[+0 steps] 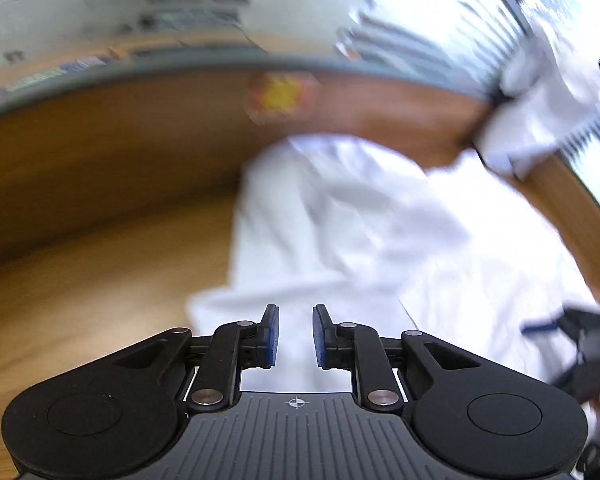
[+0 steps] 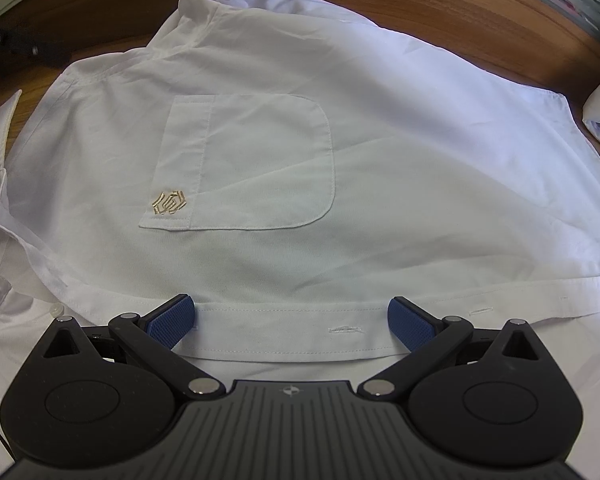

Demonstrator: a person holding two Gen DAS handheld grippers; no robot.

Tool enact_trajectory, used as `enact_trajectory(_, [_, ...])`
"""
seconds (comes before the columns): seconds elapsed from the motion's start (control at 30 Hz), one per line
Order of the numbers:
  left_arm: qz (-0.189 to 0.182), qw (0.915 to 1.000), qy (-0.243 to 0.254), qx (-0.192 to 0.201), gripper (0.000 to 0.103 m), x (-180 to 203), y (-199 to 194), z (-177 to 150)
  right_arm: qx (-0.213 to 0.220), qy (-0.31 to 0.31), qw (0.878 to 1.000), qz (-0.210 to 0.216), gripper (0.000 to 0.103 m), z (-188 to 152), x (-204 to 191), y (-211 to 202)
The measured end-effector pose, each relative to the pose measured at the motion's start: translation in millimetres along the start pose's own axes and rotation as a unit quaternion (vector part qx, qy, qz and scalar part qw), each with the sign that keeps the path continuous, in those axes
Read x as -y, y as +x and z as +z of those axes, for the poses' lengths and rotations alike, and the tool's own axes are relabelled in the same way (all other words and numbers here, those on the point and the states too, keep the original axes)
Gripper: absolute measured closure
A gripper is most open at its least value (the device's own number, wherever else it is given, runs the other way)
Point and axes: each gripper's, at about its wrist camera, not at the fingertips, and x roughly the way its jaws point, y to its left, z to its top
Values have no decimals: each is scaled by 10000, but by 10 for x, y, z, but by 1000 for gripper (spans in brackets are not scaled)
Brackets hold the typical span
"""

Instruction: Fold clothes

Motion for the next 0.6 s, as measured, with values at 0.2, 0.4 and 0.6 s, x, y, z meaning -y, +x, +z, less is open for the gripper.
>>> enact_trajectory(0.2, [282,9978,21,-594,85,-63,326,-74,7,-2,10000,2,0,5,4,-3])
enact_trajectory(0.4, [509,9955,-419,-687,98,-282,308,-40,41,0,10000,3,0,4,6,-3])
enact_trajectory(0.6, [368,9983,-413,-193,58,-100,-255,-76,13,25,10000,-7,0,21,2,1])
